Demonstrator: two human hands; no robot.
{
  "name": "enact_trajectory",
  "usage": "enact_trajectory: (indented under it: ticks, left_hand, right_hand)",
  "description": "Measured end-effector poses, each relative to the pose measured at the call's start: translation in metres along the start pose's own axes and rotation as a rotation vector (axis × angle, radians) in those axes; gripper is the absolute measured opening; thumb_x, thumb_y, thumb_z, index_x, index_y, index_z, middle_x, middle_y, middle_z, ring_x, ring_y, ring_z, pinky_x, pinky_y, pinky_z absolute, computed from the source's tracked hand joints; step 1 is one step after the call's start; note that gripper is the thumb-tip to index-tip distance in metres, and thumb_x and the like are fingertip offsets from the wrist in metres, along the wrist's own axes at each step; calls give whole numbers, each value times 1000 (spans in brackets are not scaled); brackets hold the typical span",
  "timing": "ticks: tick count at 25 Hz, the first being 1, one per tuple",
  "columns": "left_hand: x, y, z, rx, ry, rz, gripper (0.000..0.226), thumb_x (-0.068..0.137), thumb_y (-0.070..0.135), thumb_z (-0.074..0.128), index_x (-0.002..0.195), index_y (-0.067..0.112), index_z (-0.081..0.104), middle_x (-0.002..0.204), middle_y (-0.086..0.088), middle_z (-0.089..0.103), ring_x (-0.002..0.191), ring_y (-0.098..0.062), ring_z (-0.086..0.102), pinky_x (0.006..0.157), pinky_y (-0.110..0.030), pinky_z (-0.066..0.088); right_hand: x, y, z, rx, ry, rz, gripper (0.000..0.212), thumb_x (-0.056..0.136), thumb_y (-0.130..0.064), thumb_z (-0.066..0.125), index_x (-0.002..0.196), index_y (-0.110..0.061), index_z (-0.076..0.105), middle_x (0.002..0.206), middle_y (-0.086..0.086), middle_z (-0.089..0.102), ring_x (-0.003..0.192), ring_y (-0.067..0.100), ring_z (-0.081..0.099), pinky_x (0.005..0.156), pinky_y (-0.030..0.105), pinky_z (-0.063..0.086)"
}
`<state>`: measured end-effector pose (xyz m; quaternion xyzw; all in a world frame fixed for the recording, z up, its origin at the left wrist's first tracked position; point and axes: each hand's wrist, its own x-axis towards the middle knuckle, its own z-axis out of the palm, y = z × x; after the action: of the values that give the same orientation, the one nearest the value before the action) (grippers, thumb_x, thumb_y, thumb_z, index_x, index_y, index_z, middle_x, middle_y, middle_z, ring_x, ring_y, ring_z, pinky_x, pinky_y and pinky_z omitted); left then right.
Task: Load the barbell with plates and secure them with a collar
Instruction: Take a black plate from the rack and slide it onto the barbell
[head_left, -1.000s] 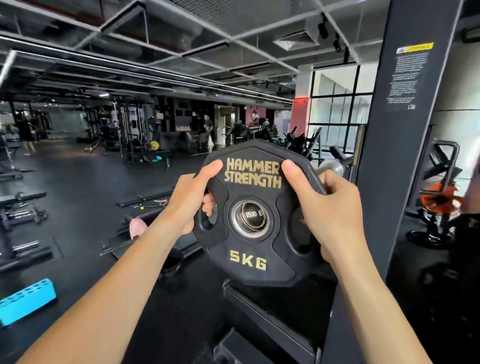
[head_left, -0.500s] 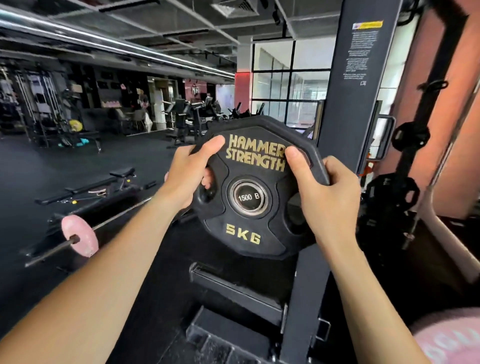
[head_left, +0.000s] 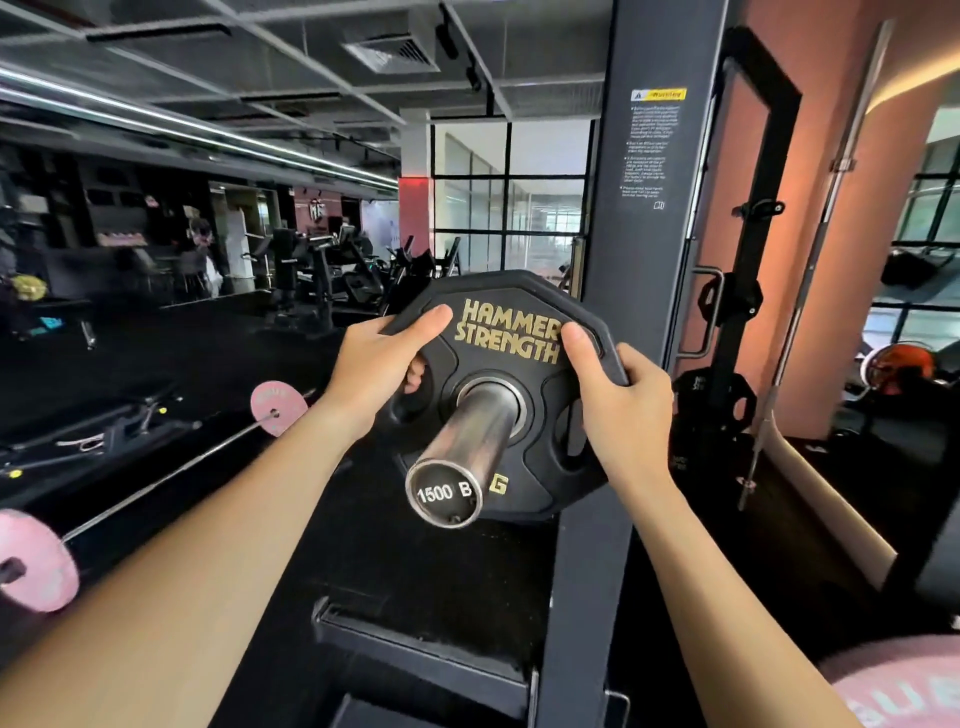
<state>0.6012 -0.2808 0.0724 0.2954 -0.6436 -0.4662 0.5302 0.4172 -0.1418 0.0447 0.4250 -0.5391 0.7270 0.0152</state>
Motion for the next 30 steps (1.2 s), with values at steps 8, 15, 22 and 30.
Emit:
enact_trajectory:
  ticks: [8,15,22,30]
  left_hand:
    - [98,-42,48,16,-59,4,40,59,65,78,64,26,71,45,6,39,41,-11,35,43,-22,34]
    - [179,-81,89,-22,-20,-80,54,56,66,80,78,19,67,49,4,36,43,-12,33,48,-28,33]
    - [213,-101,107,2,28,-106,51,57,70,79,66,22,64,50,2,46,43,-12,43,44,-22,40]
    - [161,-45,74,190,-114,-215,41,81,58,77,114,35,70,116,16,67,104,-11,65,88,-38,48]
  right_hand:
    - [87,78,25,-1,9,45,85,70,-86,69,64,-11,29,55,-4,31,55,15,30,47,23,27]
    - [165,131,45,-41,-13,92,74,72,-79,72,57,-20,31,51,-12,33,51,11,32,43,17,27]
    - [202,162,56,-49,-8,91,75,69,-82,72,52,-23,30,47,-14,32,47,8,30,41,16,26]
    - [167,133,14,-217,-116,185,38,88,-62,69,114,-35,68,95,-14,65,97,11,64,81,21,42]
